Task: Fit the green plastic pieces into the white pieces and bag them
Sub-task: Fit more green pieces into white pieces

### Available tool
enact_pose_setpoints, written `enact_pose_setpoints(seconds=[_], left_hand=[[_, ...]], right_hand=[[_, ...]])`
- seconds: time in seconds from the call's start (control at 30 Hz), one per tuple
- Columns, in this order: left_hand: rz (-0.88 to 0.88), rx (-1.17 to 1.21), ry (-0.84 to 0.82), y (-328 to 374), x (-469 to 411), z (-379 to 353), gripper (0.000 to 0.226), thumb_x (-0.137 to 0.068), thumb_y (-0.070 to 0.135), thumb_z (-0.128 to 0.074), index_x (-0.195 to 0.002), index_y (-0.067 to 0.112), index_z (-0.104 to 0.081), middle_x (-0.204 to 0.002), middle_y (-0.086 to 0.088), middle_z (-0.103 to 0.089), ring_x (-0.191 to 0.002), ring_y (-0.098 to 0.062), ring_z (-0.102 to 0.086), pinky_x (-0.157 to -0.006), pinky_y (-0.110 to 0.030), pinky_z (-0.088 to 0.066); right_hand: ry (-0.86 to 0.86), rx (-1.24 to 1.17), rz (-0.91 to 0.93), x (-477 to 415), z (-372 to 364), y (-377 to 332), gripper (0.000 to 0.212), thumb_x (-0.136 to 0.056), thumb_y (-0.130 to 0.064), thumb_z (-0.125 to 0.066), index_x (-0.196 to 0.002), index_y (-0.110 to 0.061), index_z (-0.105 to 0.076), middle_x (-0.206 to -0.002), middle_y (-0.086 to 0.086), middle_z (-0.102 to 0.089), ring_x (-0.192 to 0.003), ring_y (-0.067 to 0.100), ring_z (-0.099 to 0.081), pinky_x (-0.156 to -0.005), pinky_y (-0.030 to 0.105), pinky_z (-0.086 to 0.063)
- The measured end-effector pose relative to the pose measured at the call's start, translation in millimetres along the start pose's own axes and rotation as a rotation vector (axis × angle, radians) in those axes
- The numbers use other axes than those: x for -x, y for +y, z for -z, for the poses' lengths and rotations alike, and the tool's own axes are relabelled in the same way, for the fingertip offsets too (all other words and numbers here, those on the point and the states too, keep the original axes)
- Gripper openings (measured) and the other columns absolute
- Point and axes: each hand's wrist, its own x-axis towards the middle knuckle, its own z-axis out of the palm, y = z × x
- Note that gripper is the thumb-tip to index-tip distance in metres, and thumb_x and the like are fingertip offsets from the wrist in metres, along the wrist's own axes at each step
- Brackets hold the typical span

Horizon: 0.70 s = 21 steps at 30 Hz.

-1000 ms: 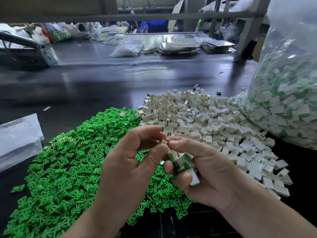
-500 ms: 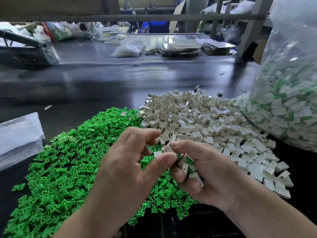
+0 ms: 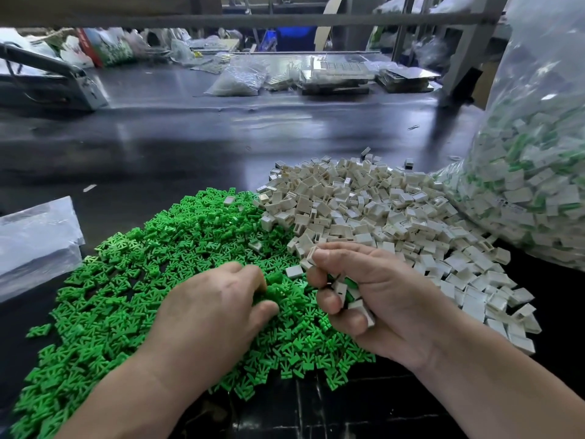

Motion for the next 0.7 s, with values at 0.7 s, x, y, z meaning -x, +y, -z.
enact_pose_setpoints(seconds=[0.7], left_hand=[[0.237,1.642,0.061,7.1,-8.7,5.3,0.016,-0.065,0.025,-0.076,-0.078,0.017,-0.075,-0.084,-0.016,-0.072,-0.075,-0.027,-0.072,-0.057,-0.027,-0.057]], right_hand=[[0.023,0.345,0.114,4.0,-2.8,5.8,0.018,-0.091,-0.024,-0.071,-0.073,-0.021,-0.068,-0.069,0.001,-0.059,-0.047,0.013,-0.053,-0.034,0.019,-0.034]])
